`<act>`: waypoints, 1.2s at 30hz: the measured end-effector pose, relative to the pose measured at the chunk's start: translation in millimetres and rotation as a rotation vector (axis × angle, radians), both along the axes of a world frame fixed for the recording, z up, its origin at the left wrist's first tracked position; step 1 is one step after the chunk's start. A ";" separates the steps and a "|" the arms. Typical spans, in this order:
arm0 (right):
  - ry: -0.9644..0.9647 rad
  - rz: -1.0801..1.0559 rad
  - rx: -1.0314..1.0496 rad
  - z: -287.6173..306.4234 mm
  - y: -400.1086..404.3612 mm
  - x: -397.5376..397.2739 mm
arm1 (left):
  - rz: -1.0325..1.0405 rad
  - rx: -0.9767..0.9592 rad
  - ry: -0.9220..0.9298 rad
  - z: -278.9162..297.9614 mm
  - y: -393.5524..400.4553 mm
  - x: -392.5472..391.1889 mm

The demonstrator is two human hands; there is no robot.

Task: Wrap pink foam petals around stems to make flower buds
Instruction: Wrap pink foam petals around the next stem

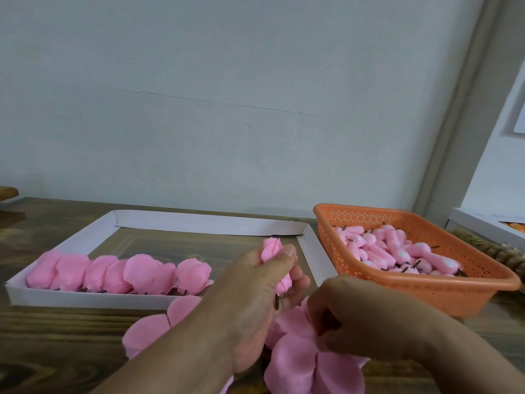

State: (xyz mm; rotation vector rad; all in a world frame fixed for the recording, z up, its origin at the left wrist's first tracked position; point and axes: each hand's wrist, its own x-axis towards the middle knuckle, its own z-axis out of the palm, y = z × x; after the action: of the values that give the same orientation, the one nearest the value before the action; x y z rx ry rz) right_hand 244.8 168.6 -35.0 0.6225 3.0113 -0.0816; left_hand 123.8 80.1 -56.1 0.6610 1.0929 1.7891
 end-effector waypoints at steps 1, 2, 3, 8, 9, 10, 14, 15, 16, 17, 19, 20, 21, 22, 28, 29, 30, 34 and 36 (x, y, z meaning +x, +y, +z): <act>-0.002 0.009 0.011 0.0 -0.2 0.2 | -0.005 -0.004 0.001 -0.6 0.0 -0.2; -0.007 0.018 0.018 0.0 -0.5 0.6 | -0.008 -0.010 0.008 -0.8 0.1 -0.3; -0.012 0.025 0.017 0.1 -0.6 1.0 | -0.007 -0.013 0.015 -0.9 0.2 -0.9; -0.031 0.045 -0.025 1.3 1.0 2.8 | 0.000 -0.020 0.004 0.6 1.5 -5.1; -0.025 0.056 -0.046 1.7 2.2 3.1 | 0.000 -0.020 0.005 0.6 1.5 -5.9; -0.022 0.068 -0.068 2.1 3.5 3.4 | 0.000 -0.018 0.008 0.8 1.6 -6.5; -0.013 0.078 -0.144 0.6 8.7 4.3 | 0.013 -0.012 0.011 1.5 1.8 -8.0; -0.011 0.076 -0.158 0.2 9.3 4.3 | 0.019 -0.012 0.015 1.7 2.0 -8.3; -0.007 0.072 -0.170 0.3 10.1 4.3 | 0.025 -0.014 0.019 1.8 2.2 -8.4; 0.008 0.065 -0.172 0.6 10.7 4.5 | 0.029 -0.015 0.023 1.7 2.3 -8.6; 0.084 0.045 -0.162 1.9 12.5 4.3 | 0.036 -0.016 0.029 1.8 2.6 -8.7; 0.134 0.041 -0.165 1.9 13.6 3.9 | 0.038 -0.016 0.030 1.9 2.7 -8.7; 0.182 0.040 -0.175 1.7 14.3 3.2 | 0.040 -0.015 0.030 2.1 2.7 -8.6; 0.227 0.045 -0.197 1.5 14.2 2.9 | 0.041 -0.014 0.030 2.3 2.6 -8.4; 0.188 0.051 -0.219 -5.0 6.6 -2.5 | 0.039 -0.007 0.037 3.5 1.5 -10.0; 0.218 0.050 -0.197 -7.0 6.1 -4.0 | 0.041 -0.004 0.038 3.9 1.5 -10.0; 0.260 0.055 -0.165 -9.3 5.7 -5.7 | 0.043 0.001 0.039 4.5 1.6 -9.9; 0.335 0.112 -0.092 -16.9 3.8 -10.6 | 0.056 0.013 0.036 5.3 2.6 -9.7; 0.292 0.180 -0.068 -21.6 3.7 -13.4 | 0.060 0.017 0.028 5.1 3.3 -10.0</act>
State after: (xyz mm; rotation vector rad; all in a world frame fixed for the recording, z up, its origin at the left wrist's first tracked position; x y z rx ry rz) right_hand 231.4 172.3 -56.5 0.3583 3.3111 -0.2881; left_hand 113.8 83.3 -51.0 0.6715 1.1277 1.8468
